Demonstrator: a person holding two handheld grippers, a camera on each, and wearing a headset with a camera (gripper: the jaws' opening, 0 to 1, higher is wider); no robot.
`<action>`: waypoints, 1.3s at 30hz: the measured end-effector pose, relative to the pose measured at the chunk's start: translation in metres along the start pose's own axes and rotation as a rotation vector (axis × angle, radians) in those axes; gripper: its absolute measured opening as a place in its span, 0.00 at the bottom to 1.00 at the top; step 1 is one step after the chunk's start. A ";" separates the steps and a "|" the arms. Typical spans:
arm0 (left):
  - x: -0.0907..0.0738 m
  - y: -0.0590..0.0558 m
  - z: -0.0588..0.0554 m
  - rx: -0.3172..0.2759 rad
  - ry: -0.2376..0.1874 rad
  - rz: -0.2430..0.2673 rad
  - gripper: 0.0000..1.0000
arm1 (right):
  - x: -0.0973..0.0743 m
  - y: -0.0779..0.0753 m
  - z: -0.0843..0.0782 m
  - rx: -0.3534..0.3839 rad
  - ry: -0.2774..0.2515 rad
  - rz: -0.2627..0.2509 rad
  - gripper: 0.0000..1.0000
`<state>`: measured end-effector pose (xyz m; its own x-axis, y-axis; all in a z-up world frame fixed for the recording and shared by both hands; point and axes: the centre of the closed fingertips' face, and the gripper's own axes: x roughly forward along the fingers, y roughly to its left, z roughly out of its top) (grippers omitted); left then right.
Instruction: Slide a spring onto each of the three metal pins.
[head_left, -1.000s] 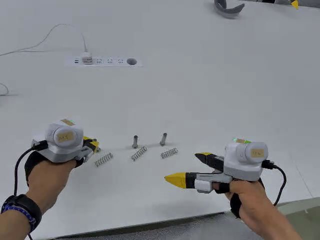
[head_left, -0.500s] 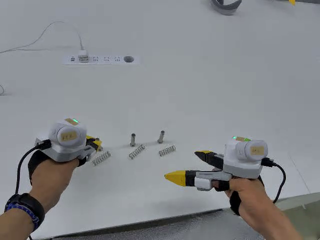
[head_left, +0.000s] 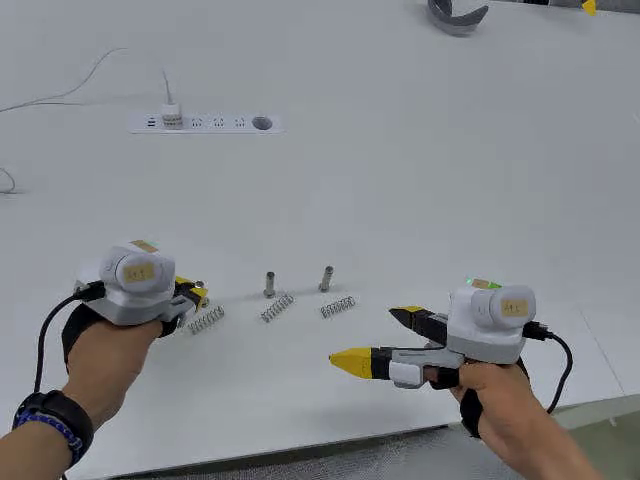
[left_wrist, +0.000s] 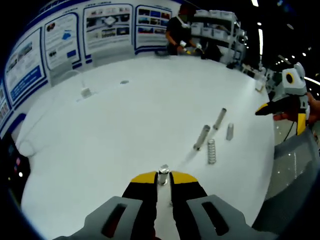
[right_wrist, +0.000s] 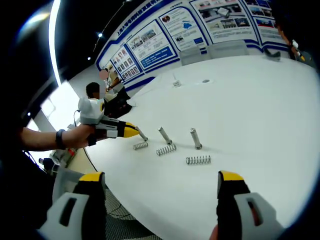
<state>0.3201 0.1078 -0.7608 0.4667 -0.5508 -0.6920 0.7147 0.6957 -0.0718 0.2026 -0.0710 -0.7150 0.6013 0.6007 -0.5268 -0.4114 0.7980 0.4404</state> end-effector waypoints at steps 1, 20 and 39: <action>0.000 0.000 -0.002 -0.002 0.004 -0.002 0.14 | 0.000 0.000 0.000 0.002 -0.001 0.000 0.94; -0.019 0.006 -0.032 -0.049 0.032 0.002 0.37 | 0.009 0.004 -0.002 0.000 0.007 0.014 0.94; -0.042 0.025 -0.058 -0.106 0.011 0.024 0.54 | 0.020 0.012 -0.004 -0.018 0.030 0.037 0.94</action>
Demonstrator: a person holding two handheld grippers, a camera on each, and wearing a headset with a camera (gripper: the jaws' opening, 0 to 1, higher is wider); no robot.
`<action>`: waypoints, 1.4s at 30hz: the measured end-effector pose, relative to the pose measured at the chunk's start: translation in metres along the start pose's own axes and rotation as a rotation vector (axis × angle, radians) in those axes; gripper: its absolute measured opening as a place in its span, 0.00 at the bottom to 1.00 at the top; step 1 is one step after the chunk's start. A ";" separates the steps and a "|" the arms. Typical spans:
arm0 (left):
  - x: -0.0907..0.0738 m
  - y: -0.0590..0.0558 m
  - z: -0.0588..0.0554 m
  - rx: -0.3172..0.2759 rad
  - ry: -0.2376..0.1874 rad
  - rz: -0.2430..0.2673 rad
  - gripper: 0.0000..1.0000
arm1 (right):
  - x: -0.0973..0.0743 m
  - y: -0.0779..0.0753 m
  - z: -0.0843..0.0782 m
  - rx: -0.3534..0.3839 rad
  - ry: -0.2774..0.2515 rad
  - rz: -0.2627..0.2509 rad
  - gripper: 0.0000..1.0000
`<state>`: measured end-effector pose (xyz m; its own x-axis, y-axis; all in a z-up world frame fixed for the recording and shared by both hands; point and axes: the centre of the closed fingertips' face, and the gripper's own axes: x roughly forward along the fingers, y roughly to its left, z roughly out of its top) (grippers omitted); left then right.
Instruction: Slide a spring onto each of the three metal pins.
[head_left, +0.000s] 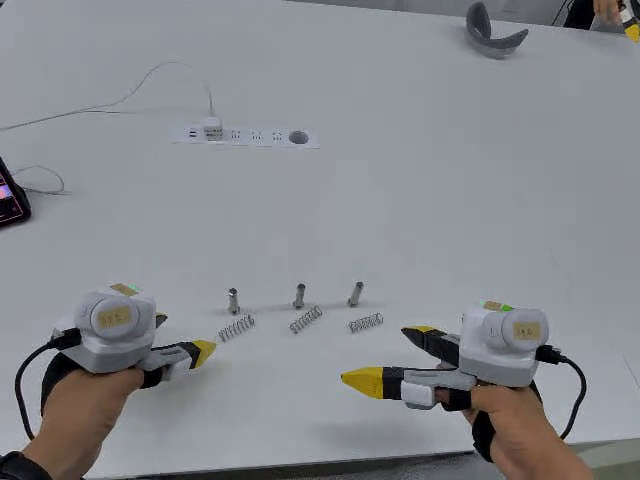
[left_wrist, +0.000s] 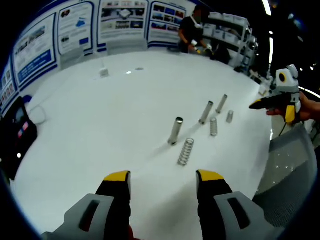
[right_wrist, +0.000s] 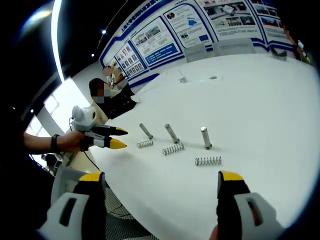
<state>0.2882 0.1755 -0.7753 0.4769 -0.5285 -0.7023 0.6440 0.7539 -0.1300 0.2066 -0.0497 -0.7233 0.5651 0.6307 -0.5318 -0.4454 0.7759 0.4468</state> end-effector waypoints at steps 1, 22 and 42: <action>-0.001 0.000 -0.001 -0.002 -0.002 0.001 0.55 | 0.000 0.000 0.000 -0.001 0.001 0.001 0.94; -0.025 0.001 -0.020 -0.042 -0.034 -0.014 0.68 | 0.010 0.005 -0.003 -0.017 0.021 0.011 0.95; -0.027 -0.008 -0.022 -0.023 -0.020 -0.029 0.68 | 0.011 0.004 -0.008 -0.058 0.047 0.008 0.94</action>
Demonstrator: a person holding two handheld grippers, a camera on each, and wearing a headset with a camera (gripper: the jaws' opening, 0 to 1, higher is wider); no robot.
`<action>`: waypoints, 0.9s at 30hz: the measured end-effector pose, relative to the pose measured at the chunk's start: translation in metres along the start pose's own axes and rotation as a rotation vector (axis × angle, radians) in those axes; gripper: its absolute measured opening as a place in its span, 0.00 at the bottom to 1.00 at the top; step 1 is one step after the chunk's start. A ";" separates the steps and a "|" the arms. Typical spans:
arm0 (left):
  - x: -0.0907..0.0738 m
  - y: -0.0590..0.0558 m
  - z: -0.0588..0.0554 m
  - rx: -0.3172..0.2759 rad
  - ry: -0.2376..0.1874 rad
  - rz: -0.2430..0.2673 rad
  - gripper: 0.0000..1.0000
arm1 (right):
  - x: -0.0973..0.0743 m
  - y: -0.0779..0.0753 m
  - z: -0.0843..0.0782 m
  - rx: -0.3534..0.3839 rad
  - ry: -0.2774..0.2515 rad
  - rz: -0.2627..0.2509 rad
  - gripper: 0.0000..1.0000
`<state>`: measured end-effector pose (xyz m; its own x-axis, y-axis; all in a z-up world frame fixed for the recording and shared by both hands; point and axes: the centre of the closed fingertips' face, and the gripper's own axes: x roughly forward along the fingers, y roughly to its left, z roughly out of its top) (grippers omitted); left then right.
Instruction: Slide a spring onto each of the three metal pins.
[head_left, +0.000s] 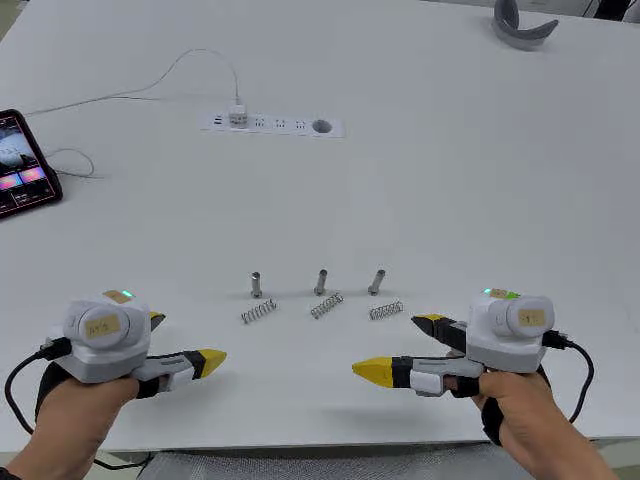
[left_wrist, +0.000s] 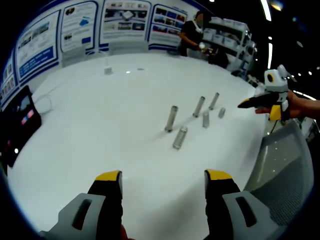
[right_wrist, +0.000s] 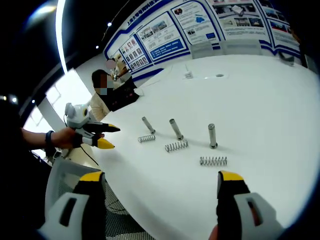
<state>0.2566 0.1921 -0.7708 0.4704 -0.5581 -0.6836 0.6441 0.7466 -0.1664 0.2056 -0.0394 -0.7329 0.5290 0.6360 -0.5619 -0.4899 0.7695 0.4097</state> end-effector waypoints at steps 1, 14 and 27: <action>0.001 -0.001 0.001 0.007 0.002 -0.003 0.67 | 0.000 0.000 0.000 -0.001 0.001 -0.002 0.94; 0.013 -0.015 0.010 0.059 0.013 -0.044 0.64 | -0.004 -0.005 -0.008 -0.044 0.040 -0.025 0.93; 0.028 -0.030 0.021 0.167 0.035 -0.093 0.58 | -0.007 -0.005 -0.007 -0.045 0.039 -0.027 0.93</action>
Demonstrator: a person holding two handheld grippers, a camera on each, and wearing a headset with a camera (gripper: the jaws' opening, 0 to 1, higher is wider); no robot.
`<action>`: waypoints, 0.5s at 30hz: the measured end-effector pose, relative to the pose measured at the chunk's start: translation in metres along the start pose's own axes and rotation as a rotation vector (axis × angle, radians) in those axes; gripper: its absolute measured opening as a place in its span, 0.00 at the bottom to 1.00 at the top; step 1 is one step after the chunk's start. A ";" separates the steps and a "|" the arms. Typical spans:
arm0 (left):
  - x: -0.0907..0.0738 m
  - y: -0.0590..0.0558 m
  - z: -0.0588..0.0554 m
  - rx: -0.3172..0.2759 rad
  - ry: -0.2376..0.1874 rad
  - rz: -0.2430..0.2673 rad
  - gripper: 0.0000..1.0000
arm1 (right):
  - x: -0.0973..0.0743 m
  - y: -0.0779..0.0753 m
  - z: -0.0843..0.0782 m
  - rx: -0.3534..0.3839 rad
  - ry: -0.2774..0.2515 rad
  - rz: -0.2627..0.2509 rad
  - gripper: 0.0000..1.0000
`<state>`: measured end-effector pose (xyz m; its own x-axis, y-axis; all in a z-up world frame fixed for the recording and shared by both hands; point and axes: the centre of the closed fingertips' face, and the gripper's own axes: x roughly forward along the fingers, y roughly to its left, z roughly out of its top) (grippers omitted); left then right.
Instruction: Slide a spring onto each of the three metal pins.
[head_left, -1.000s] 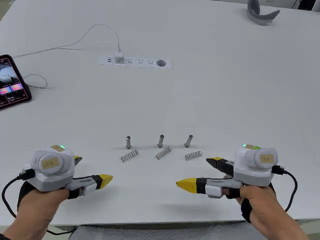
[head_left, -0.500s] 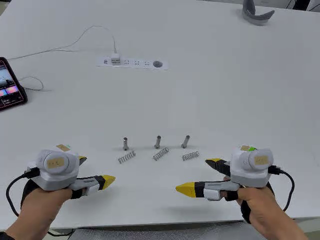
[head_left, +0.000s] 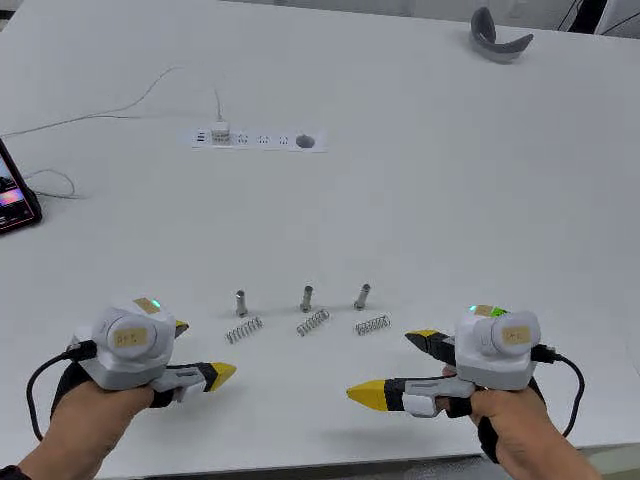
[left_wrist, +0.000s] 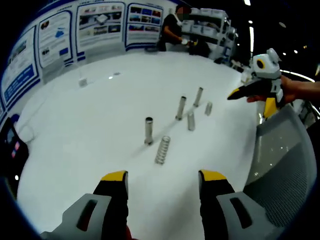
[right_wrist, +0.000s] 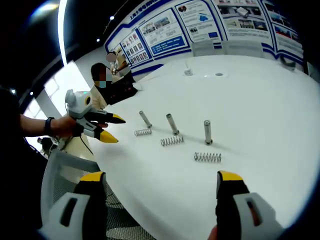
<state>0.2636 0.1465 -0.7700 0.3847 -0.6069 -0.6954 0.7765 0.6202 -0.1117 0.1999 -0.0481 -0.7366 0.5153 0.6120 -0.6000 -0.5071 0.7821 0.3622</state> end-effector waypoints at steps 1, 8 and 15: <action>0.002 0.000 0.001 0.010 0.004 -0.003 0.57 | 0.000 0.000 0.000 0.002 0.000 0.002 0.93; 0.014 0.000 0.006 0.046 0.015 -0.004 0.48 | 0.000 0.000 -0.001 0.005 0.001 0.003 0.93; 0.028 0.001 0.008 0.053 0.021 -0.008 0.40 | -0.001 -0.002 -0.001 0.010 0.001 0.003 0.93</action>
<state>0.2786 0.1262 -0.7838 0.3682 -0.6007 -0.7096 0.8052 0.5876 -0.0796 0.1992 -0.0500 -0.7376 0.5130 0.6138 -0.6001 -0.5013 0.7817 0.3710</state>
